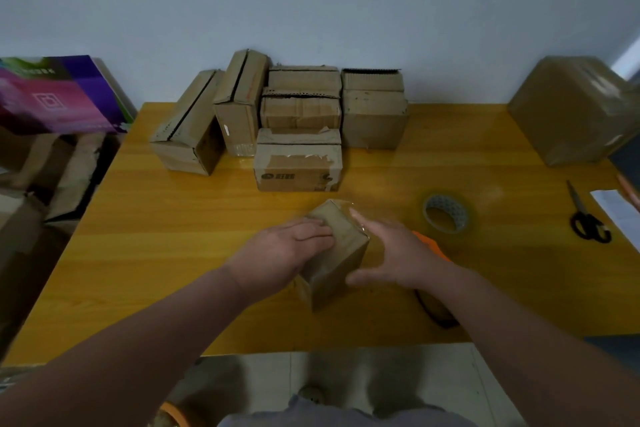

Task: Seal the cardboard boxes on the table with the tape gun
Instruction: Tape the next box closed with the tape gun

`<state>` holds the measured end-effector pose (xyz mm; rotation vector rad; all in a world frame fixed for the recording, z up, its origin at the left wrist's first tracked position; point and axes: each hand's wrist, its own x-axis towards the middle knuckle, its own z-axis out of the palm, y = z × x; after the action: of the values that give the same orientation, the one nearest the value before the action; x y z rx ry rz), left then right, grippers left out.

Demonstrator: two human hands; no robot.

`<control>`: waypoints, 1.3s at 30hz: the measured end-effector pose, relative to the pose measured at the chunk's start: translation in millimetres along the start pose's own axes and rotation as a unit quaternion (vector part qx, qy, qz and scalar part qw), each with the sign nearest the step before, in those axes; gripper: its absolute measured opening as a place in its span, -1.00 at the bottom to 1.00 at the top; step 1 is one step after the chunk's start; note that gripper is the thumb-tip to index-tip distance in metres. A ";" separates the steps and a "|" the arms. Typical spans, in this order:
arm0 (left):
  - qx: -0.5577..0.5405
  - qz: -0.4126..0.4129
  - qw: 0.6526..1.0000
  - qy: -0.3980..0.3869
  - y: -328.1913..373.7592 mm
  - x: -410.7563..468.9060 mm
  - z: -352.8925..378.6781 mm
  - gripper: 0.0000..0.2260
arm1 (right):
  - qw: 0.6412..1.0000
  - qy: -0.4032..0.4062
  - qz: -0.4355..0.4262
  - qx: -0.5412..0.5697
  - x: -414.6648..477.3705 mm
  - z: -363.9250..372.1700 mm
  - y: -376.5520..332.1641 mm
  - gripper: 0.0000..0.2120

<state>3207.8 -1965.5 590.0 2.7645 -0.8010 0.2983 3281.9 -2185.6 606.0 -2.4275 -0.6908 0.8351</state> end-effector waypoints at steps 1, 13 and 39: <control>-0.002 -0.002 1.000 -0.001 -0.1 -0.3 1.2 -0.65 | 0.998 -0.020 -0.010 -0.051 5.2 -3.2 0.0 0.17; 0.010 -0.014 1.000 0.026 5.0 1.6 5.6 -0.64 | 0.933 0.017 -0.060 -0.354 19.2 -3.5 -31.0 0.30; -0.072 -0.136 0.988 0.001 10.7 3.6 2.9 -0.81 | 0.944 0.031 -0.047 -0.325 -16.5 -10.1 -19.5 0.00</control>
<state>3205.3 -1976.9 590.1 2.6907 -0.4170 0.1811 3271.4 -2183.3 631.3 -2.9406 -1.1982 0.5396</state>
